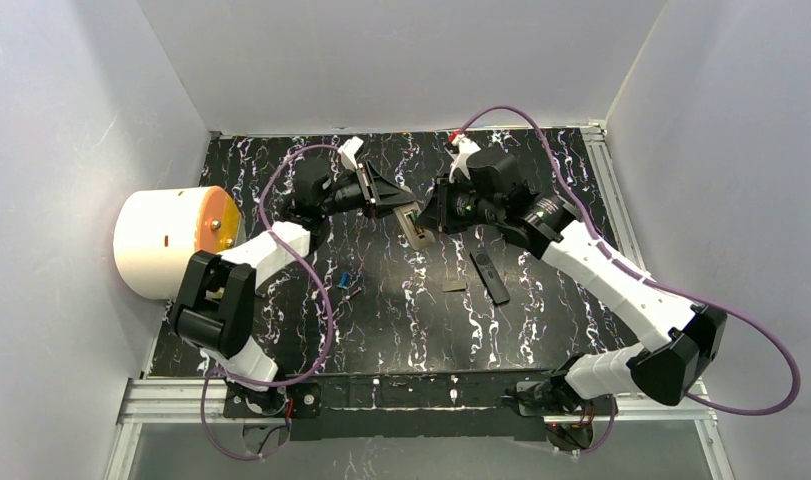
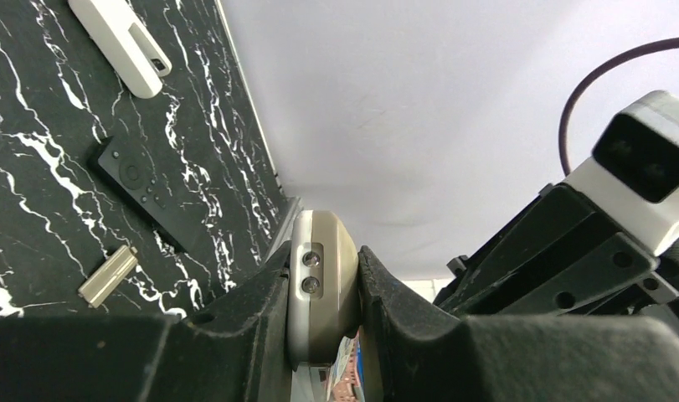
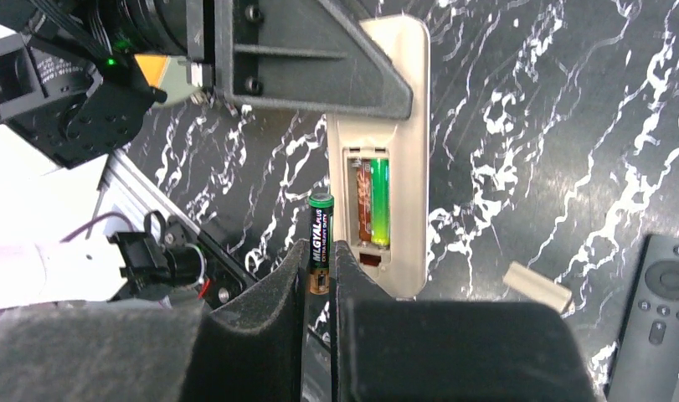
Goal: Load the batteries into the remote control
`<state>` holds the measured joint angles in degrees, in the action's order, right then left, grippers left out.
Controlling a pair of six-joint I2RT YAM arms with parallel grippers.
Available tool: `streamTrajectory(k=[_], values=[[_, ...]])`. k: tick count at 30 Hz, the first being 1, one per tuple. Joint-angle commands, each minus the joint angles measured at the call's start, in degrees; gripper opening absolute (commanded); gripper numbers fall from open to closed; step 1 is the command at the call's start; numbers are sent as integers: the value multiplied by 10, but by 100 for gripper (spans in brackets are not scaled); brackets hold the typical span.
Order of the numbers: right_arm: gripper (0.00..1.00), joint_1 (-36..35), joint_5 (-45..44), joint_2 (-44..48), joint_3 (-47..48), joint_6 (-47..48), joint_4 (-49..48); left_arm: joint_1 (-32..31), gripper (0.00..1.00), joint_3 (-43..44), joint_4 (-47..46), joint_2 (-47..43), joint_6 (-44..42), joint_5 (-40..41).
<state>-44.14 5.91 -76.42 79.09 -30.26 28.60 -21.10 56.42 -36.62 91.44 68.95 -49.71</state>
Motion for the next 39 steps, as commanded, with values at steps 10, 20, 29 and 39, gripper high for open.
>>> streamTrajectory(k=[10,20,29,39], values=[[13,2,47,-48,58,-9,97,0,0,-41,-161,20,105,-21],[13,13,72,-39,25,-44,46,0,0,-52,-161,14,107,-18],[13,18,68,-47,30,-36,62,-1,0,-59,-161,6,109,-19],[19,19,39,-77,66,33,111,-1,0,-60,-155,7,110,-12]])
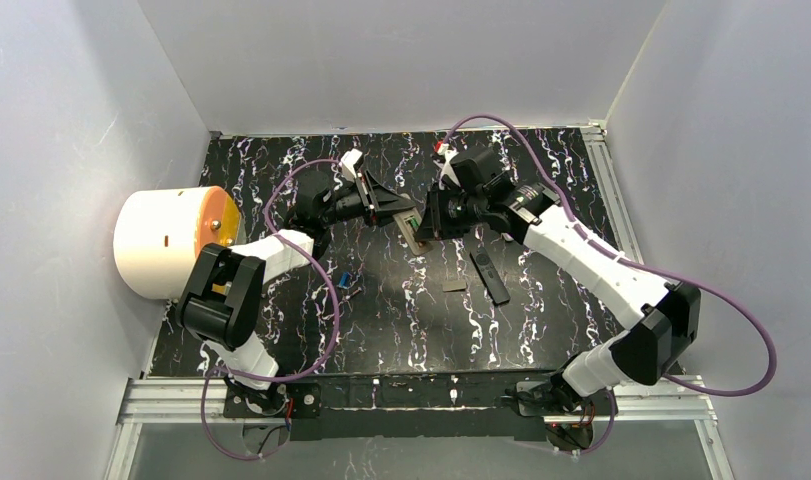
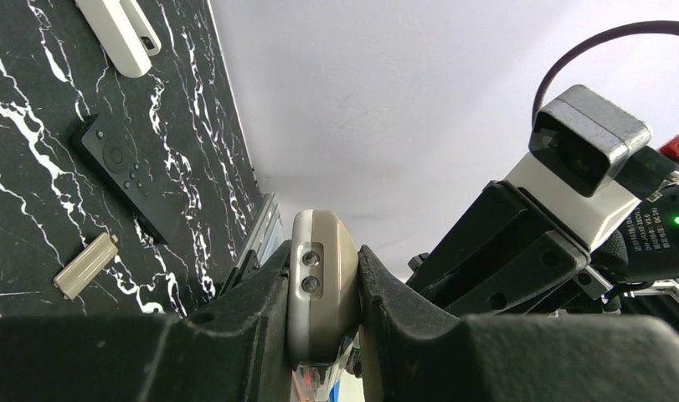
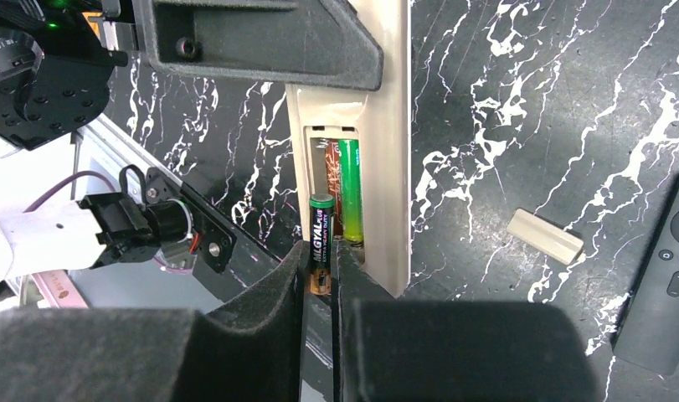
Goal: Load the batteries into the remote control
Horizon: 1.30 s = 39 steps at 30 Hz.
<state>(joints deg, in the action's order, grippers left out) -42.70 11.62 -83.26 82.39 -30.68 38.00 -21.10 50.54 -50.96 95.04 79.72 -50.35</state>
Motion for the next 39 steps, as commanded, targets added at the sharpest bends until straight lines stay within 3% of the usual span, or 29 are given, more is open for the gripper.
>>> streamTrajectory(k=[1,31,35,39], values=[[20,4,-19,-10,34,38,15,-1,0,0,-10,-29,1,-6],[30,-2,-17,-39,47,51,-4,-4,0,0,1,-21,8,-4],[38,-1,-34,-17,38,28,-27,-4,0,1,1,-23,15,1],[55,0,-36,29,5,-13,-98,-4,0,1,1,-29,35,12]])
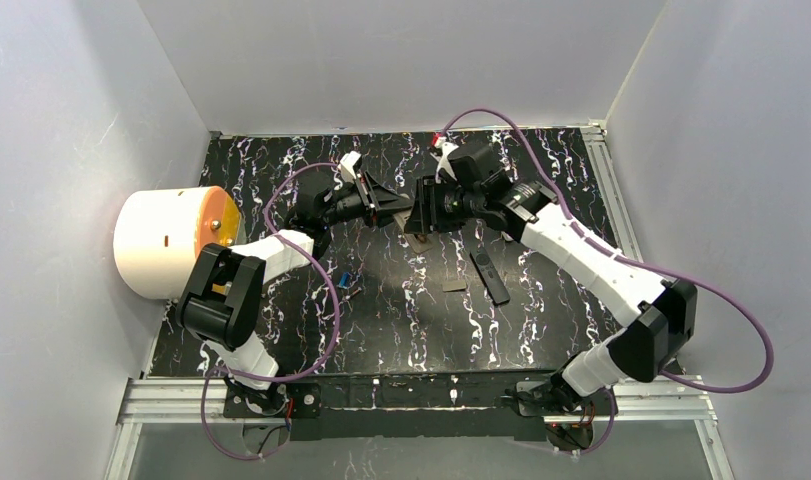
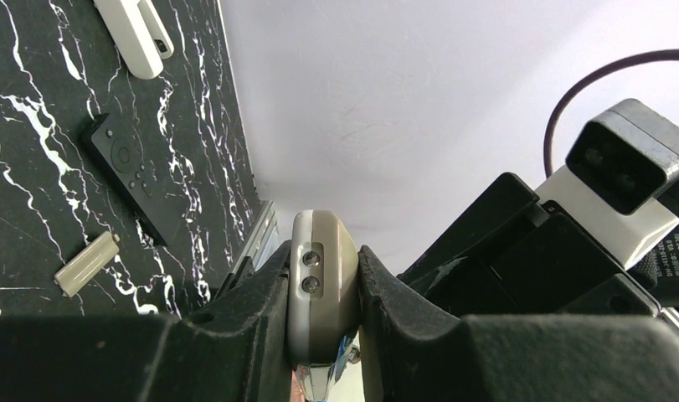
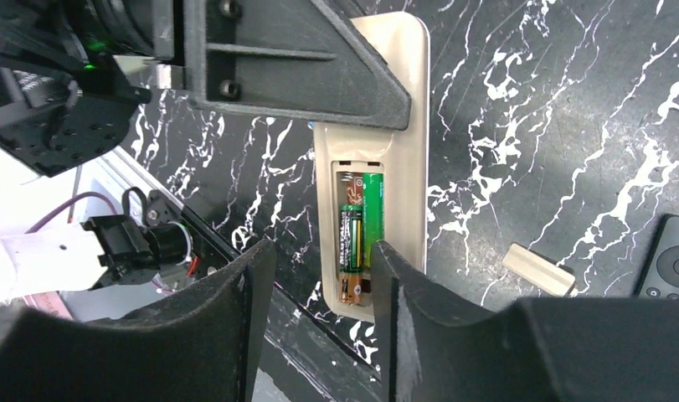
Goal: Load the batteries into the remote control
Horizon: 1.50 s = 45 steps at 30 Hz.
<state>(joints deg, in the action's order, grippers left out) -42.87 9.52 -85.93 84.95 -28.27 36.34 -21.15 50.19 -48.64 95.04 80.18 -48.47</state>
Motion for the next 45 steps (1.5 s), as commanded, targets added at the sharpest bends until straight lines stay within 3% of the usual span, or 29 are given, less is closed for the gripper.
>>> streamTrajectory(k=[1,7,13,17,26,29,34,45], values=[[58,1,-17,76,-32,-48,-102,-4,0,4,-22,-31,39,-3],[77,1,-85,210,-165,-139,-277,-4,0,12,-22,-53,80,26],[89,1,-188,315,-328,-257,-429,-4,0,27,-23,-75,151,59],[99,1,-192,324,-359,-310,-476,-8,0,29,-28,-90,174,79],[99,0,-101,258,-406,-484,-706,-9,0,32,-31,-116,217,94],[93,1,-101,255,-400,-491,-711,-9,0,27,-36,-119,229,94],[69,0,-99,250,-404,-505,-719,-9,0,22,-48,-117,240,97],[52,1,-77,233,-386,-493,-693,-14,0,21,-52,-114,235,94]])
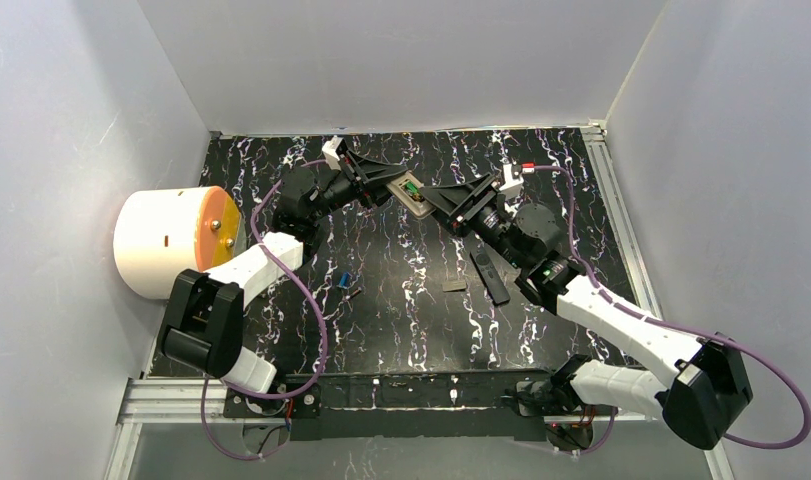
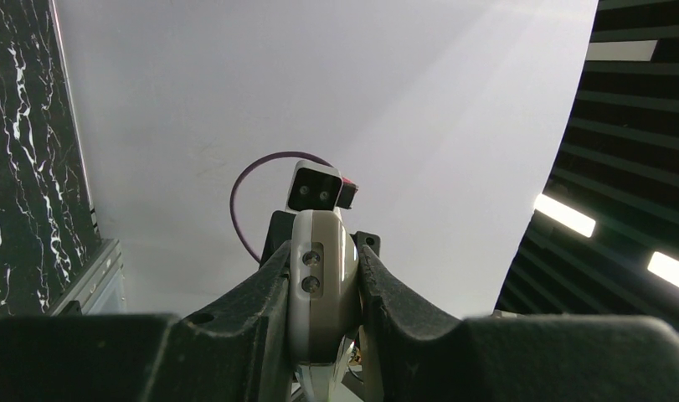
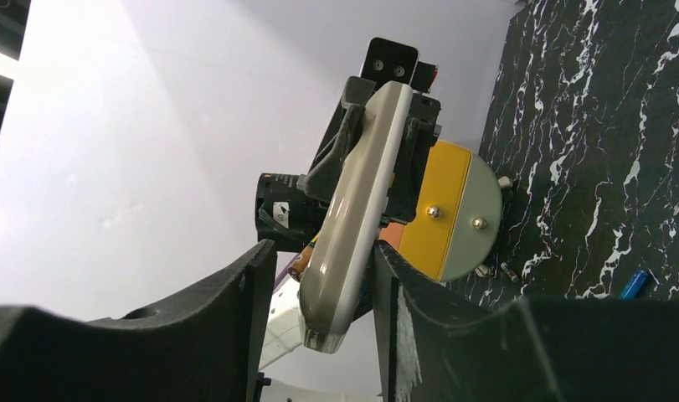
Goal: Load the batteries into the remote control
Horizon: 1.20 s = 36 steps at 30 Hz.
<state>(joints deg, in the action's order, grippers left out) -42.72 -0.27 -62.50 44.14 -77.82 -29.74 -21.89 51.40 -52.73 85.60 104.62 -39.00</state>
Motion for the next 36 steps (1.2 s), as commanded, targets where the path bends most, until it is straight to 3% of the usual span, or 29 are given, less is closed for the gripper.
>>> streamTrajectory(k=[1,16,25,28,36], values=[[52,-1,20,-3,24,5,-27,-7,0,9,-11,-20,-10,-1],[43,-1,16,-16,42,31,57,-10,0,10,-11,-31,-31,-1],[72,-1,-8,0,38,28,66,-9,0,8,-11,-33,-37,1],[74,-1,-19,5,36,34,65,-9,0,9,-11,-32,-37,0],[58,-1,-1,-11,50,47,87,-9,0,13,-8,-33,-48,1]])
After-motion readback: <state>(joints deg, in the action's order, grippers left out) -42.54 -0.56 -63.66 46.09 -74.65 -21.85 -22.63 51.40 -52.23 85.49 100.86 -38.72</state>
